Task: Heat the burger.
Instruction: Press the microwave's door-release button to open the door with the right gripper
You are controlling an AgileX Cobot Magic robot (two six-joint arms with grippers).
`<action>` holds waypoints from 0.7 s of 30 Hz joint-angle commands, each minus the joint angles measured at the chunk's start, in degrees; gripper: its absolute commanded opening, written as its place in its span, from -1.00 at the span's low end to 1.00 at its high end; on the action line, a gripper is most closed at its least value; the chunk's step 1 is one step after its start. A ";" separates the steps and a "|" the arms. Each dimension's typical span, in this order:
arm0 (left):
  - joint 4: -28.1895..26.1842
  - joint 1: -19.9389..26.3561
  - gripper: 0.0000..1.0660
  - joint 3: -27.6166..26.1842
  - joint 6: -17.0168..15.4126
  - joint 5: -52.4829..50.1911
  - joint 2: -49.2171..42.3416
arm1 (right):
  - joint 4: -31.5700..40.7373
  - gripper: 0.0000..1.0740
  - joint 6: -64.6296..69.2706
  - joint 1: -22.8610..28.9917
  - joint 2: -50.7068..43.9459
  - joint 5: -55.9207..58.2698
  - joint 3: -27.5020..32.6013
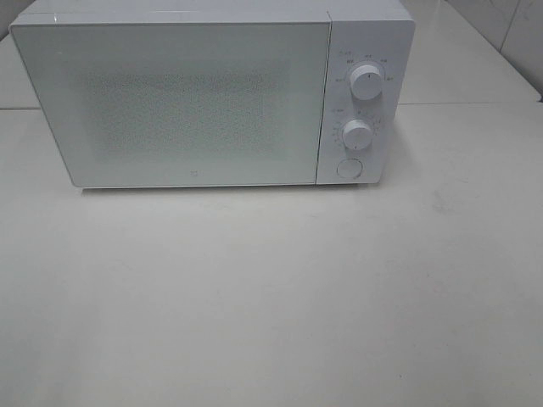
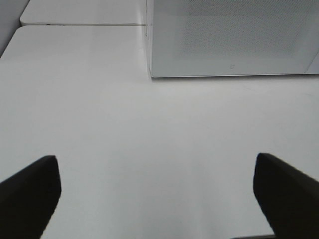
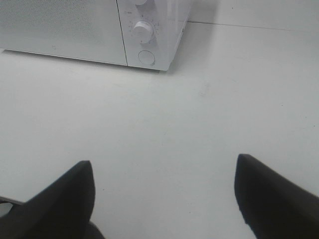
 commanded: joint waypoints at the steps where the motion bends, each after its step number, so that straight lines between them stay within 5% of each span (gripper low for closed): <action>1: -0.52 -0.17 0.83 0.17 -0.06 -0.74 -0.92 | -0.23 0.40 0.52 -0.17 -0.34 -0.06 0.06; 8: -0.52 -0.17 0.83 0.17 -0.06 -0.74 -0.92 | -0.23 0.40 0.52 -0.17 5.67 -2.92 -1.43; 21: -0.52 -0.17 0.83 0.17 -0.06 -0.74 -0.92 | -0.23 0.40 0.52 -0.17 22.17 -26.18 -1.03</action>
